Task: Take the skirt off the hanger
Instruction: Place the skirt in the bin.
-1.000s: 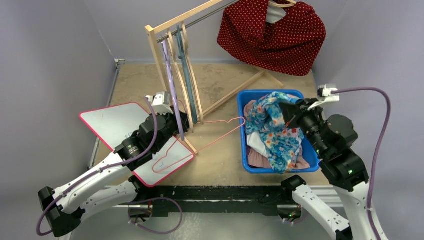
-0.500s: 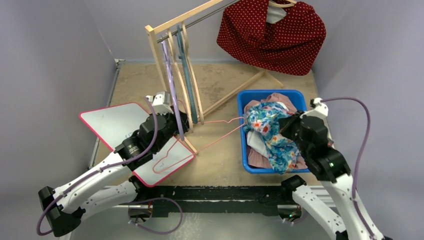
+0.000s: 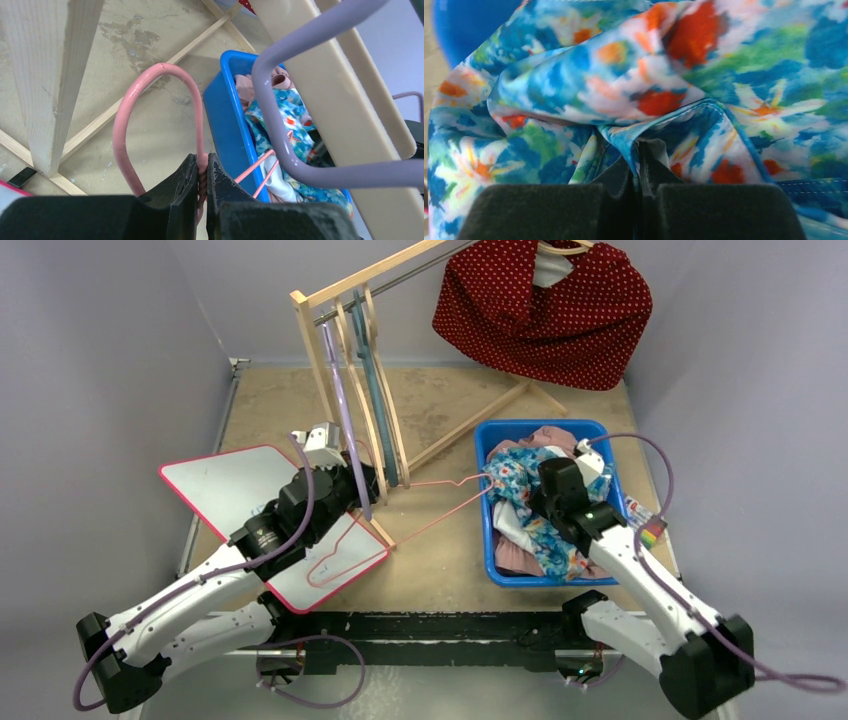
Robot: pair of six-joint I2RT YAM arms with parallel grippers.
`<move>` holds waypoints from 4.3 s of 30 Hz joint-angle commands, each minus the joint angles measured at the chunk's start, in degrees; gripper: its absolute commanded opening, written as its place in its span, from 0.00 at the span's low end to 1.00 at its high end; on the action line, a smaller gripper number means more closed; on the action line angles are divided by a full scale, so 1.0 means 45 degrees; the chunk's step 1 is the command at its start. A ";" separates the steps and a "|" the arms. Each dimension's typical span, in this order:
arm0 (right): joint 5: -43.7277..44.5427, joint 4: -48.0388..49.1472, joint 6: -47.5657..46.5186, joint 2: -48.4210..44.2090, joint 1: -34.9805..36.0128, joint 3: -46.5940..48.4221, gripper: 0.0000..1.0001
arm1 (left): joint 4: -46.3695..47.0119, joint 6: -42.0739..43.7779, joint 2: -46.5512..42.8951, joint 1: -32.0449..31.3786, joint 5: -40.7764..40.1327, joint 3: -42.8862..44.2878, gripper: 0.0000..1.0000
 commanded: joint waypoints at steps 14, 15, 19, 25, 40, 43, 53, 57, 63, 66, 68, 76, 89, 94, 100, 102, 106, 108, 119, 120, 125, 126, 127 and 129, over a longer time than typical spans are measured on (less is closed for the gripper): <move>-0.1765 0.2665 0.1501 0.1684 -0.0500 -0.2026 0.21 | 0.0424 0.0006 -0.0371 0.0033 -0.0145 0.0334 0.00; -0.1554 0.1997 0.1453 0.1231 -0.0493 -0.1715 0.24 | 0.0441 0.0012 -0.0363 0.0033 -0.0159 0.0327 0.00; -0.0535 -0.0159 0.1105 -0.0704 -0.0492 -0.0268 0.39 | 0.0402 0.0100 -0.0372 0.0033 -0.0159 0.0339 0.00; -0.0261 -0.1753 0.0622 -0.2048 -0.0500 0.1641 0.48 | 0.0307 0.0113 -0.0526 0.0033 -0.0301 0.0323 0.00; -0.5380 0.2481 -0.2307 -0.1263 -0.0498 0.2853 0.61 | -0.0214 0.0197 -0.0783 0.0033 -0.0508 0.0695 0.00; -0.5702 0.3227 -0.2156 -0.0634 -0.0493 0.2738 0.60 | -0.0265 0.0169 -0.0931 0.0033 -0.0583 0.0705 0.00; -0.3713 0.4139 -0.1371 0.2614 -0.0506 -0.0108 0.55 | -0.0486 0.0236 -0.1200 0.0036 -0.0685 0.0710 0.00; -0.1685 0.3413 0.0034 0.3910 -0.0506 -0.1203 0.52 | -0.0485 0.0287 -0.1258 0.0033 -0.0768 0.0603 0.00; -0.1897 0.2971 0.0815 0.2892 -0.0507 -0.2096 0.54 | -0.0384 0.0399 -0.1226 0.0033 -0.0759 0.0559 0.00; -0.2458 0.1808 0.0164 0.1565 -0.0494 -0.1159 0.59 | -0.0405 0.0488 -0.1187 0.0038 -0.0750 0.0634 0.00; -0.2645 0.0795 -0.0205 0.0713 -0.0492 -0.0235 0.67 | -0.0448 0.0531 -0.1178 0.0043 -0.0748 0.0664 0.00; -0.2128 -0.2997 -0.0810 -0.2127 -0.0502 0.2195 0.88 | -0.0329 0.0449 -0.1333 0.0034 -0.0730 0.0396 0.00; -0.2073 -0.8057 0.2228 -0.3287 -0.0504 0.3275 0.88 | -0.0160 0.0528 -0.0977 0.0034 -0.0482 0.0490 0.00; -0.2848 -0.7218 0.3882 -0.2707 -0.0493 0.1331 0.87 | 0.0051 0.0445 -0.0844 0.0038 -0.0349 0.0426 0.00; -0.2261 -0.3586 0.4692 -0.1293 -0.0493 -0.0551 0.87 | -0.0070 0.0307 -0.0903 0.0034 -0.0284 0.0470 0.00; -0.1991 -0.3151 0.4991 -0.0851 -0.0509 -0.0995 0.87 | -0.0089 0.0254 -0.0942 0.0031 -0.0200 0.0490 0.00; -0.1894 -0.4056 0.4578 -0.1017 -0.0496 -0.0460 0.87 | -0.0210 0.0393 -0.0986 0.0033 -0.0079 0.0529 0.00; -0.1690 -0.5123 0.4302 -0.1561 -0.0503 0.0437 0.88 | -0.0132 0.0526 -0.0961 0.0033 -0.0072 0.0516 0.00; -0.3229 -0.4989 -0.0453 -0.5714 -0.0498 0.4538 0.89 | 0.0734 0.0826 -0.0630 0.0033 0.0752 0.0587 0.00; -0.4025 -0.4160 -0.1562 -0.5949 -0.0495 0.4562 0.89 | 0.0819 0.0854 -0.0676 0.0033 0.0847 0.0568 0.00; -0.8095 -0.1568 -0.4803 -0.5314 -0.0505 0.4445 0.90 | 0.1542 0.0783 -0.0922 0.0032 0.1647 0.0284 0.00; -0.8844 -0.1533 -0.5155 -0.4863 -0.0496 0.4475 0.89 | 0.1704 0.0744 -0.0930 0.0033 0.1818 0.0233 0.00; -0.9456 -0.1592 -0.5502 -0.4458 -0.0502 0.4501 0.89 | 0.1865 0.0720 -0.0918 0.0033 0.2030 0.0209 0.00; -1.0285 -0.1431 -0.5783 -0.3973 -0.0495 0.4379 0.86 | 0.2089 0.0749 -0.0884 0.0038 0.2352 0.0203 0.00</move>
